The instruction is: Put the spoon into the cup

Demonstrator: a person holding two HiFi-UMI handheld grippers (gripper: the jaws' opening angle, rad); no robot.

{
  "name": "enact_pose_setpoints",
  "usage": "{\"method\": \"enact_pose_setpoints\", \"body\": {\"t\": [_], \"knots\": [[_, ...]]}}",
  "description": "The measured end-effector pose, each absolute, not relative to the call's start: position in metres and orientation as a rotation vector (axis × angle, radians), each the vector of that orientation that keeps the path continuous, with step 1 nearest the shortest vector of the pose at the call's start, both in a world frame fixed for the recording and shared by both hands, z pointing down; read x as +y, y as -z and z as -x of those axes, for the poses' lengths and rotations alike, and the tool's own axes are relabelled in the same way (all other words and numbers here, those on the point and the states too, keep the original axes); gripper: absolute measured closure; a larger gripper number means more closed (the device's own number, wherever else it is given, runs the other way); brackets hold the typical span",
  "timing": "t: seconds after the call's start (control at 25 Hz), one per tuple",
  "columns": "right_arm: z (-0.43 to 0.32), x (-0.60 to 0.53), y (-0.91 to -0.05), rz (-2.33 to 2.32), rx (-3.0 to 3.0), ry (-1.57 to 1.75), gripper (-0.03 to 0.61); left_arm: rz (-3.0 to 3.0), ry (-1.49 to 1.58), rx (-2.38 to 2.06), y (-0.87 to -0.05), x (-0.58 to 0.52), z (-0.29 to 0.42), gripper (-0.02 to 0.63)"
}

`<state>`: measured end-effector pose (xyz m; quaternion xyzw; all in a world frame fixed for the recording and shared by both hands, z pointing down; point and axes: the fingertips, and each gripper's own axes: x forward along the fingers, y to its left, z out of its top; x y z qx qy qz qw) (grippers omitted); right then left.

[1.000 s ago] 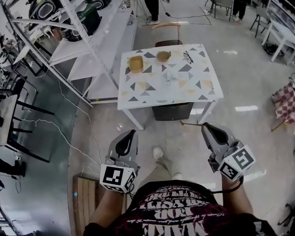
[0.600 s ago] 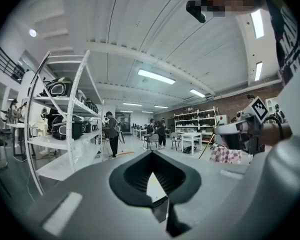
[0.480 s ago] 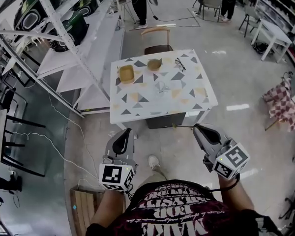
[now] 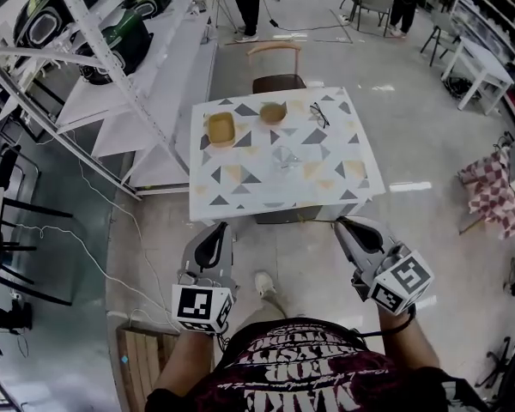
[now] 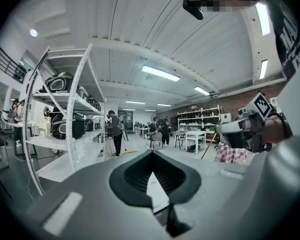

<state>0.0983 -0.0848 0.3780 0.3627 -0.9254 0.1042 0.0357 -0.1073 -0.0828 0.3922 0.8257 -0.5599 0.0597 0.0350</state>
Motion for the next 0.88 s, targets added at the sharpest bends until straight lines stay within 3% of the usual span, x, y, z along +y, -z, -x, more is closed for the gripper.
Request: {"method": "enact_pose_setpoints", "body": {"t": [0.88], "knots": [[-0.087, -0.167, -0.389, -1.217, -2.756, -0.382, 0.543, -2.582, -0.184, -1.599, -0.403, -0.188, 0.114, 0.614]]}}
